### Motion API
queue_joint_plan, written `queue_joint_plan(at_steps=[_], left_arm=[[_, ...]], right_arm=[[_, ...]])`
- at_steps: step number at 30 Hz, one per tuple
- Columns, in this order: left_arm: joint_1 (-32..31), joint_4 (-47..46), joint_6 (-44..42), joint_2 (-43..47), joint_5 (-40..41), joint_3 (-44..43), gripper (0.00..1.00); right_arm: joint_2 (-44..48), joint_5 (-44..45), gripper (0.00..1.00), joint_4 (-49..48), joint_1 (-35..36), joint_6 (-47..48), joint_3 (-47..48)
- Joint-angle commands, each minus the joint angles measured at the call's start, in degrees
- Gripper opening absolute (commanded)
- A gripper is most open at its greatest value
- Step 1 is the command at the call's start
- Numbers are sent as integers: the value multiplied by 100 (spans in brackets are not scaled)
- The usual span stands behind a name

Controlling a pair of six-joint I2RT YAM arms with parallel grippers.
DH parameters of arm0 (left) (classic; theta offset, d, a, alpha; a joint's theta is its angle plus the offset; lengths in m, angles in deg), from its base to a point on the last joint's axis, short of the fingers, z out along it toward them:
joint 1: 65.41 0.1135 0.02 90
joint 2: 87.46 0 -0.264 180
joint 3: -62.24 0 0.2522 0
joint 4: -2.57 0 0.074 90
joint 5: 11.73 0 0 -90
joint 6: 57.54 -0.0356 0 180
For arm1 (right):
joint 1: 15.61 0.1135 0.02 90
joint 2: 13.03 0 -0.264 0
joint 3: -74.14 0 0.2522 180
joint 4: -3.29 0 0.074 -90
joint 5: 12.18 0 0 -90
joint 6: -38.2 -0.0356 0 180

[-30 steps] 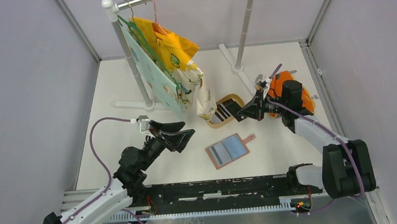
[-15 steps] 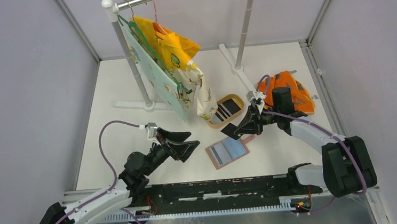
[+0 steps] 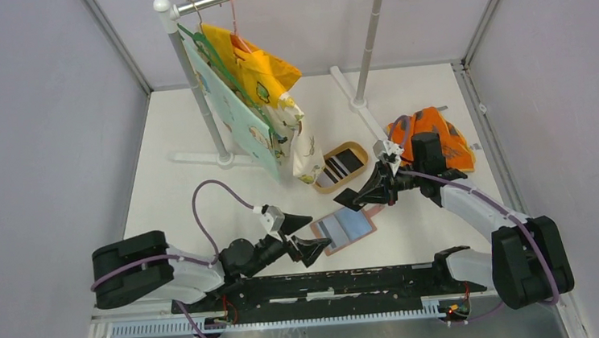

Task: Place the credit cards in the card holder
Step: Pick up the credit card from the storage box.

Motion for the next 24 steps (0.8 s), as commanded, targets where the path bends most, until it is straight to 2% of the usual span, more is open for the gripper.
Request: queue_joint_plan(at_steps=[1,5,11,16,24], left_arm=[[-39,-2013,-555,-872,187,-174,99],[-34,-2219,-561,-1276,194,-330,99],[-36,-1830,-543,-1272,636,-395,99],[-37,-1285,-416,-1344,525,-684,91],[202,-2336,186,-1898,482,-390,96]], right_arm=[[168,-62,0,-522,48,-287,-17],[150,-93,1,-480,49,-214,-14],[86,-124,0,-436,55,-135,-15],[44,-137,1,-391,63,-82,-6],[46,-111,1,-382,77,-68,-15]])
